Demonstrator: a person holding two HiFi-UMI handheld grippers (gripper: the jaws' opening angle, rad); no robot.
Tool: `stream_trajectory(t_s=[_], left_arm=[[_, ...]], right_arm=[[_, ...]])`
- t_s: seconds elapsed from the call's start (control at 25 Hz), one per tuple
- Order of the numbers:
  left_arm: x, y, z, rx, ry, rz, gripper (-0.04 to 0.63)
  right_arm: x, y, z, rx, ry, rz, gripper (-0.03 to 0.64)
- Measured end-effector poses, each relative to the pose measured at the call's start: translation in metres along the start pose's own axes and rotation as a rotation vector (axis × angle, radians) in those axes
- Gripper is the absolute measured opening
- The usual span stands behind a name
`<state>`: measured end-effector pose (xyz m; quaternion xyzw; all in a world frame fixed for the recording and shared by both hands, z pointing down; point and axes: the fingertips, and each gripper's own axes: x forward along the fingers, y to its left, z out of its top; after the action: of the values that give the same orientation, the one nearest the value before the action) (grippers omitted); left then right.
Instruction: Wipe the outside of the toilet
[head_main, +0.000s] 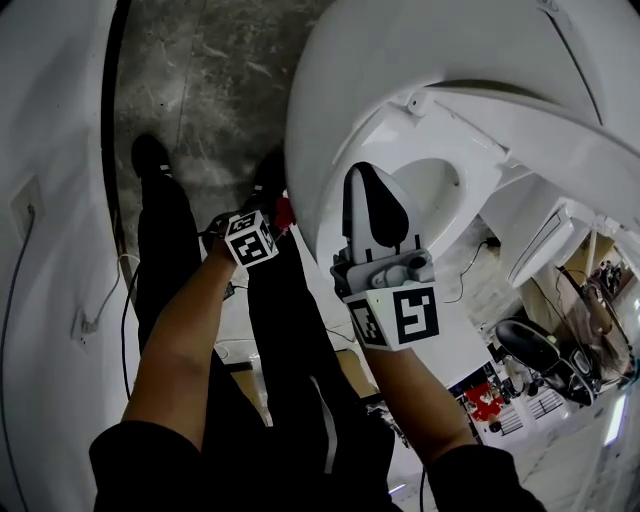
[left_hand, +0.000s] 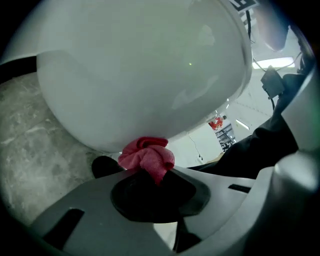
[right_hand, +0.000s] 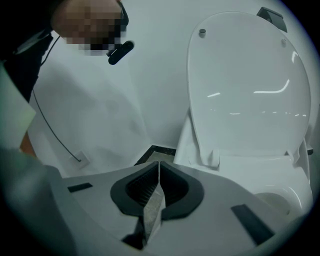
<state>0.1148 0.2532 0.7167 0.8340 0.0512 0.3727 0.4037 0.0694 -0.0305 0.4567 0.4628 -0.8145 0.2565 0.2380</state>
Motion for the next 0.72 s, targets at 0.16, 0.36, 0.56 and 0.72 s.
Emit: stream_trajectory(t_s=[0.16,0.36,0.56,0.72], left_arm=[[-0.036,0.022,-0.010,-0.099,-0.015,0.053,0.063],[-0.137,0.130,0.030,-0.185,-0.178,0.274,0.063],[-0.226,0.241,0.102,-0.039,-0.223,0.453,0.063],[-0.246,0.295,0.160,0.092,-0.210,0.484,0.063]], right_arm=[[-0.005,0.008,0.013,0.006,-0.012,0.005,0.037],[-0.018,0.013,0.020,0.026,-0.011,-0.010,0.037],[-0.028,0.020,0.020,0.071,0.007,-0.011,0.037],[-0.034,0.025,0.012,0.098,0.026,-0.014,0.037]])
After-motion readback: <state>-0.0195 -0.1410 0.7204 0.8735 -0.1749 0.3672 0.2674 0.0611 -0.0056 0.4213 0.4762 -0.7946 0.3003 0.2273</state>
